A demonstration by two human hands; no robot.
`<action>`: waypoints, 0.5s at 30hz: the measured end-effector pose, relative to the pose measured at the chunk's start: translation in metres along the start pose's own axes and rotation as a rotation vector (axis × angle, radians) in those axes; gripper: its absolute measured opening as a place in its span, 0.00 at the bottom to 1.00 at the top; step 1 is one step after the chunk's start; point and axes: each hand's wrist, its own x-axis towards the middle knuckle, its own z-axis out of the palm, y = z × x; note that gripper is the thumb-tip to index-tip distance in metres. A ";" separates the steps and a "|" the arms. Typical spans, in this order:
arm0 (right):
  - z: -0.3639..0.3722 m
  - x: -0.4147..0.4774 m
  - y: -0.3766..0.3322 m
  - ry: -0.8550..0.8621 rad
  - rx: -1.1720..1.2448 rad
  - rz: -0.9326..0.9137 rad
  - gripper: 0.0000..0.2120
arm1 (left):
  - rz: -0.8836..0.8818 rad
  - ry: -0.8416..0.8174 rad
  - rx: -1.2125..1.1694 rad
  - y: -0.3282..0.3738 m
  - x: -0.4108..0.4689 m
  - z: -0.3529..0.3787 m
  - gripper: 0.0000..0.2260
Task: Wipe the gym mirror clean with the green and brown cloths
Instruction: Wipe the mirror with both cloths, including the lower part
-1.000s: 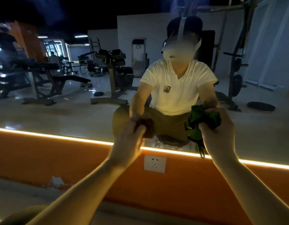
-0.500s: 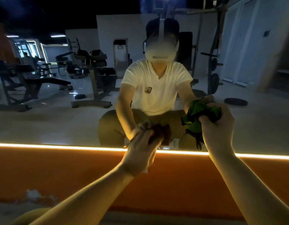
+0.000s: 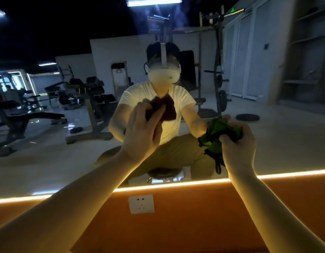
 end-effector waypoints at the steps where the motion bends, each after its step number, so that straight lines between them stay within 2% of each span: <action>1: -0.003 0.001 0.000 0.003 -0.006 -0.003 0.12 | 0.054 -0.027 -0.027 0.008 -0.013 0.006 0.22; 4: -0.014 0.004 -0.002 0.019 -0.055 -0.008 0.11 | 0.247 -0.266 -0.060 0.018 -0.083 0.034 0.20; 6: -0.022 0.006 -0.001 0.025 -0.063 -0.001 0.11 | 0.308 -0.449 -0.064 0.024 -0.134 0.048 0.19; 8: -0.031 0.008 -0.002 0.036 -0.074 0.011 0.12 | 0.370 -0.516 -0.071 0.029 -0.159 0.051 0.21; 11: -0.040 0.013 -0.002 0.051 -0.066 0.045 0.14 | 0.563 -0.446 -0.015 0.029 -0.130 0.046 0.30; 13: -0.043 0.014 -0.002 0.065 -0.049 0.065 0.14 | 0.532 -0.300 0.013 0.022 -0.079 0.040 0.34; 15: -0.047 0.016 0.001 0.095 -0.067 0.064 0.13 | 0.424 -0.138 0.016 0.021 -0.020 0.032 0.29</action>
